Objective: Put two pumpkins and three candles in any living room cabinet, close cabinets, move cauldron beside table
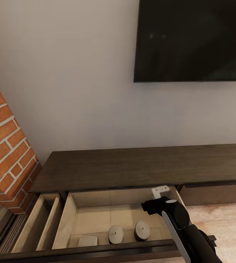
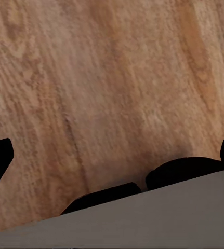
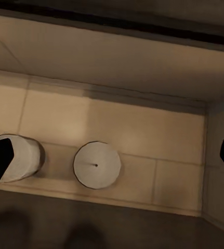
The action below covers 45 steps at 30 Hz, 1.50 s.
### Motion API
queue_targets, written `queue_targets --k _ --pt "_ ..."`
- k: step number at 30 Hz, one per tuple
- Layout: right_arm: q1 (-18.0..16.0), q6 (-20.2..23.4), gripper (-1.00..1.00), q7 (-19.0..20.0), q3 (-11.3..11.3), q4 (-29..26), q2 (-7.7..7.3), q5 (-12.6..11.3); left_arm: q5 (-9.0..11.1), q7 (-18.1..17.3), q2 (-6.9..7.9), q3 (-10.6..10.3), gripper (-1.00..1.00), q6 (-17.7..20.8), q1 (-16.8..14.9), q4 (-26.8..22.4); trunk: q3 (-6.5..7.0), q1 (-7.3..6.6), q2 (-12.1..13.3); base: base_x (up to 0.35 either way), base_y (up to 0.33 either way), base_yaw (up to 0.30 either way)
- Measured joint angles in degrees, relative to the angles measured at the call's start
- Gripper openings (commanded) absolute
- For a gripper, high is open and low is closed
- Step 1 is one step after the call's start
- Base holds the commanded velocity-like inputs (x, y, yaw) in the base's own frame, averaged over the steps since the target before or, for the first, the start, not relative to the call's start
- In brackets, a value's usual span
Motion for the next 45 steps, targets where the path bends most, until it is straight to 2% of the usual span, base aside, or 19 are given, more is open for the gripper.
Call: queue_targets --k 2,5,12,20,24,30,31,32,33,36,37,38,39,40,41,43,45 --pt "-0.64 -0.65 1.0 0.01 0.06 0.64 0.64 -0.04 -0.1 0.64 0.56 0.66 1.0 0.23 0.06 -0.29 0.0 0.0 0.0 0.0 0.0 0.0" --pt "-1.61 -1.62 1.0 0.01 0.05 1.6 1.4 -0.02 -0.1 0.8 0.57 0.91 1.0 0.23 0.06 -0.29 0.0 0.0 0.0 0.0 0.0 0.0" --pt "-1.63 -3.86 1.0 0.01 0.05 3.85 1.41 -0.01 -0.1 0.8 0.57 0.91 1.0 0.23 0.06 -0.29 0.0 0.0 0.0 0.0 0.0 0.0" --pt "-1.63 -3.95 1.0 0.01 0.05 4.76 1.41 -0.01 -0.1 0.8 0.57 0.91 1.0 0.23 0.06 -0.29 0.0 0.0 0.0 -0.014 -0.005 0.0" --pt "-2.5 -2.65 1.0 0.17 0.15 3.47 0.2 -0.07 -0.35 -0.2 1.57 -0.11 1.0 -0.97 0.14 0.98 0.0 0.02 0.0 -0.205 -0.071 0.0" --pt "-3.08 -0.72 1.0 1.2 -0.28 1.55 -0.16 -0.13 -0.35 -0.33 1.85 -0.32 1.0 -1.16 0.03 2.9 0.0 0.03 0.0 -0.293 -0.099 0.0" --pt "-3.47 0.58 1.0 3.95 -1.31 -3.12 -0.22 -0.32 -0.37 -0.33 1.87 -0.34 1.0 -1.19 0.02 3.68 0.0 0.03 0.0 -0.313 -0.08 0.0" --pt "-3.62 0.62 1.0 5.24 -2.15 -3.59 -0.27 -0.38 -0.36 -0.33 1.88 -0.35 1.0 -1.19 0.01 3.71 0.0 0.03 0.0 -0.257 -0.051 0.0" --pt "-3.86 0.6 1.0 8.51 -3.96 -3.66 -0.36 -0.7 -0.36 -0.34 1.88 -0.35 1.0 -1.24 0.01 3.73 0.0 0.03 0.0 -0.205 -0.041 0.0" --pt "-4.22 0.6 1.0 16.65 -6.95 -3.71 -0.64 -0.42 -0.37 -0.3 1.85 -0.36 1.0 -1.36 0.01 3.76 0.0 0.01 0.0 -0.127 -0.025 0.0" --pt "-4.55 0.58 1.0 22.79 -9.25 -3.73 -1.02 -0.41 -0.4 -0.29 1.82 -0.36 1.0 -1.44 0.01 3.76 0.0 0.01 0.0 -0.067 -0.013 0.0" --pt "-4.69 0.57 1.0 26.33 -10.71 -3.74 -1.21 -0.43 -0.42 -0.28 1.81 -0.36 1.0 -1.47 0.0 3.78 0.0 0.01 0.0 -0.043 -0.009 0.0" --pt "-4.81 0.52 1.0 34.27 -14.22 -3.74 -1.45 -0.32 -0.44 -0.24 1.78 -0.38 1.0 -1.51 0.01 3.99 0.0 0.0 0.0 -0.034 -0.007 0.0" --pt "-4.82 0.49 1.0 38.07 -15.99 -3.73 -1.53 -0.36 -0.45 -0.22 1.77 -0.39 1.0 -1.52 0.0 4.14 0.0 0.0 0.0 -0.022 -0.004 0.0" --pt "-4.89 0.41 1.0 44.46 -18.79 -3.73 -1.7 -0.34 -0.48 -0.2 1.76 -0.41 1.0 -1.55 -0.02 4.59 0.0 0.0 0.0 -0.018 -0.004 0.0" --pt "-4.94 0.41 1.0 51.11 -21.47 -3.72 -1.83 -0.38 -0.52 -0.2 1.75 -0.43 1.0 -1.58 -0.1 5.18 0.0 0.0 0.0 -0.028 -0.002 0.0" --pt "-4.87 0.43 1.0 54.6 -22.79 -3.72 -1.87 -0.4 -0.53 -0.2 1.74 -0.44 1.0 -1.91 -0.13 5.51 0.0 0.01 0.0 -0.149 -0.034 0.0"
